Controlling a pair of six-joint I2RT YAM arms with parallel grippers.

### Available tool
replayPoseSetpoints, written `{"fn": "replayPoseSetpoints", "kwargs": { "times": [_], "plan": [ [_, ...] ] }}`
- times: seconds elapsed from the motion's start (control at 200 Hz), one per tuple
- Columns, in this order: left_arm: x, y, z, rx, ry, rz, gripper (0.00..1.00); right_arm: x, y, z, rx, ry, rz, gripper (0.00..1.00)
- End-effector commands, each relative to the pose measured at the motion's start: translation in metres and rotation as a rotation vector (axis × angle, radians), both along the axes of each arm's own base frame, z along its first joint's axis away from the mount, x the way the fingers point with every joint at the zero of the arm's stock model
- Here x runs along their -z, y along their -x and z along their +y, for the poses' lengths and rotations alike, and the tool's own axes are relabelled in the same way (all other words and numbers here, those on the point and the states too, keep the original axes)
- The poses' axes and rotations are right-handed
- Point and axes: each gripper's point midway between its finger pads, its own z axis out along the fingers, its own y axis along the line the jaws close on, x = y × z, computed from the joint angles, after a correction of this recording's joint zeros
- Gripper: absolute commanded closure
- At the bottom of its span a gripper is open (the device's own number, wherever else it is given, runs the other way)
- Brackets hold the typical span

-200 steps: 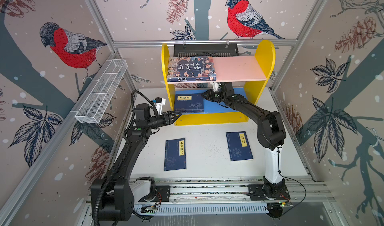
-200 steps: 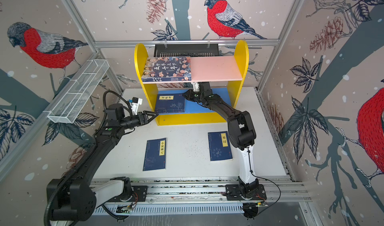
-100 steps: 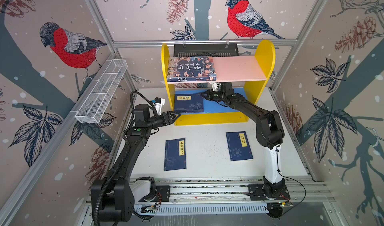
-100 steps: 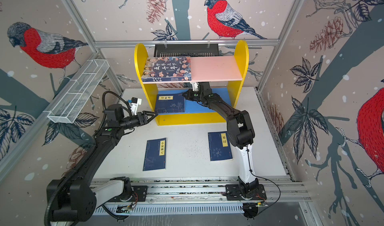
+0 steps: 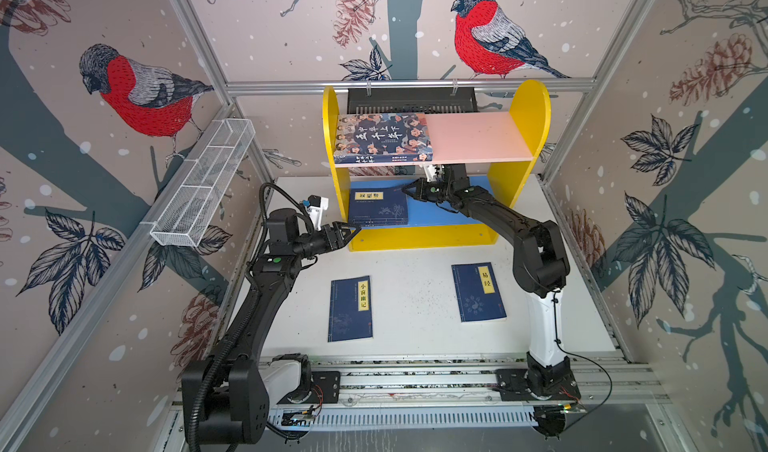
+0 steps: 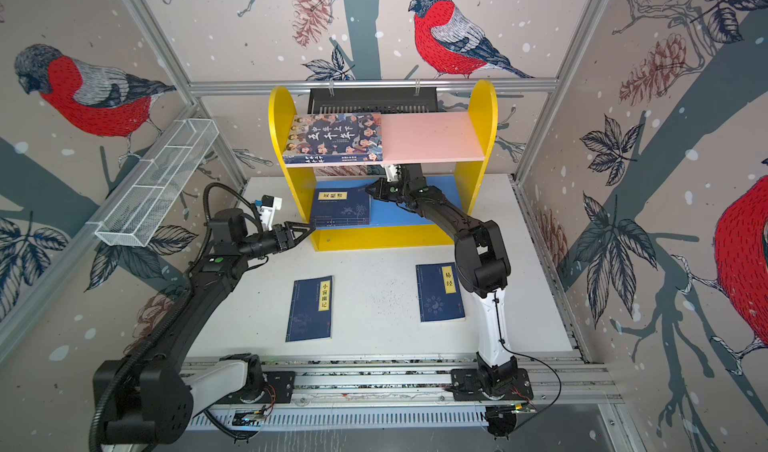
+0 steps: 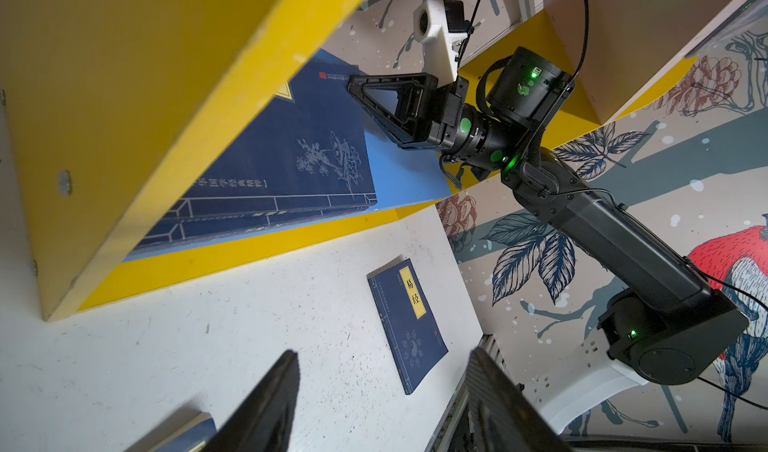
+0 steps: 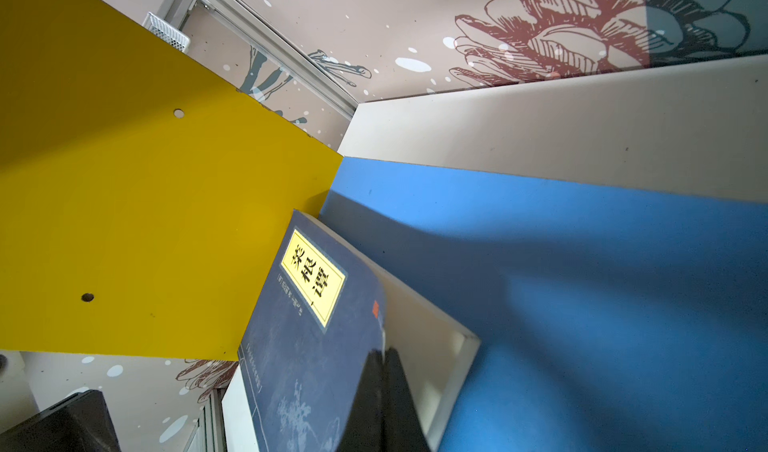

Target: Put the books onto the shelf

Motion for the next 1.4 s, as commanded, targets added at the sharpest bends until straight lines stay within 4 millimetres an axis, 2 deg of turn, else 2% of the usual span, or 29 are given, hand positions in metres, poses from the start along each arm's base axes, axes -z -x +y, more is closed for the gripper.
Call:
{"fn": "replayPoseSetpoints", "kwargs": {
  "times": [0.0, 0.475, 0.816, 1.396],
  "plan": [
    [-0.008, 0.000, 0.000, 0.012, 0.006, -0.043, 0.35, -0.011, 0.003, 0.002, -0.040, -0.012, -0.040, 0.98],
    [-0.008, 0.000, 0.000, 0.007, 0.012, -0.044, 0.35, -0.008, 0.002, 0.004, -0.072, -0.017, -0.030, 0.98],
    [-0.010, 0.001, 0.000, 0.007, 0.016, -0.052, 0.35, -0.008, 0.004, 0.014, -0.071, -0.028, -0.024, 0.98],
    [-0.011, 0.002, 0.000, 0.010, 0.021, -0.052, 0.35, -0.009, 0.005, 0.013, -0.077, -0.023, -0.022, 0.94]
  ]
}}
